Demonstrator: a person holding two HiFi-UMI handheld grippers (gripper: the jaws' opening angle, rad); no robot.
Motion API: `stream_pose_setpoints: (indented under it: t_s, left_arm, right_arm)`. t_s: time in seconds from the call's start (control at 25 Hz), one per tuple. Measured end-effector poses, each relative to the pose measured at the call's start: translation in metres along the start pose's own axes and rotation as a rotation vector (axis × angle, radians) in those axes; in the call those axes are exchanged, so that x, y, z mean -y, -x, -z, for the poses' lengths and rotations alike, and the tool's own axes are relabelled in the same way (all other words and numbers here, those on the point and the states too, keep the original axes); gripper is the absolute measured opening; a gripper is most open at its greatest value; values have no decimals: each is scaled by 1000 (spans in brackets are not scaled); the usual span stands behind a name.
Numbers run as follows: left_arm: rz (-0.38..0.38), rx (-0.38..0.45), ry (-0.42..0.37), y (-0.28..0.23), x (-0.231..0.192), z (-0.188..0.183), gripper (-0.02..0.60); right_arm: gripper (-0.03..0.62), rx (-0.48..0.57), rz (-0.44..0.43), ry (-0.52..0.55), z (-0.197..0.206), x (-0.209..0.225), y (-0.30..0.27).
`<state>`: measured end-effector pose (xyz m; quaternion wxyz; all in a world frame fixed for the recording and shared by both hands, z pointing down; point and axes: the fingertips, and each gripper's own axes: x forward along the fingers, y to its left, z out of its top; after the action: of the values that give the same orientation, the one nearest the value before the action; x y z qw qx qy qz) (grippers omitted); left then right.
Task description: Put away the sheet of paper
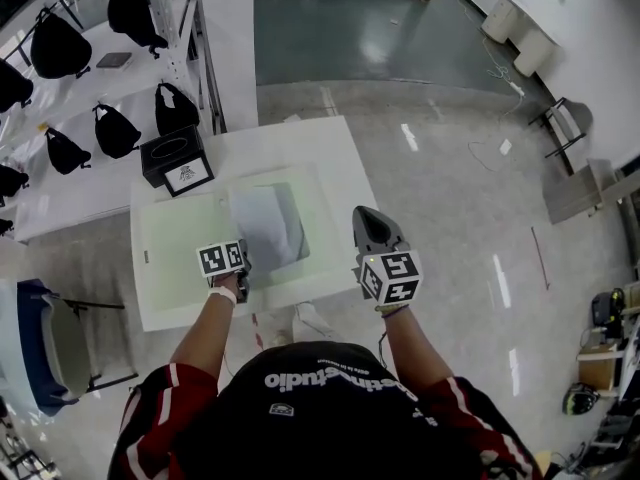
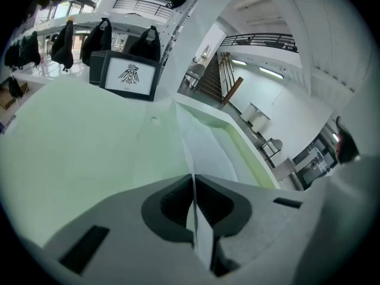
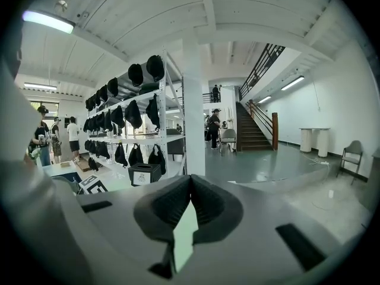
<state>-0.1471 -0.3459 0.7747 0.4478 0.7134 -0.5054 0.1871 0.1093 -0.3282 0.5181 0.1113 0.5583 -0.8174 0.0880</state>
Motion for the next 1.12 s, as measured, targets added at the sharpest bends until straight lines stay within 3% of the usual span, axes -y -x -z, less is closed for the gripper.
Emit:
stream_pose_setpoints:
  t_s: [0.28,0.76,1.12]
  left_arm:
    - [36,-6,58,-7,11,5,12]
    - [72,-45,-10,-21,40,11,14]
    - [45,-63,-109,-18,40,11,25]
  right_arm:
    - [-9,4,34,-5,2,5,21]
    - [-9,7,90,-23,8,20,47]
    - [-9,11,93,-29,4,20,48]
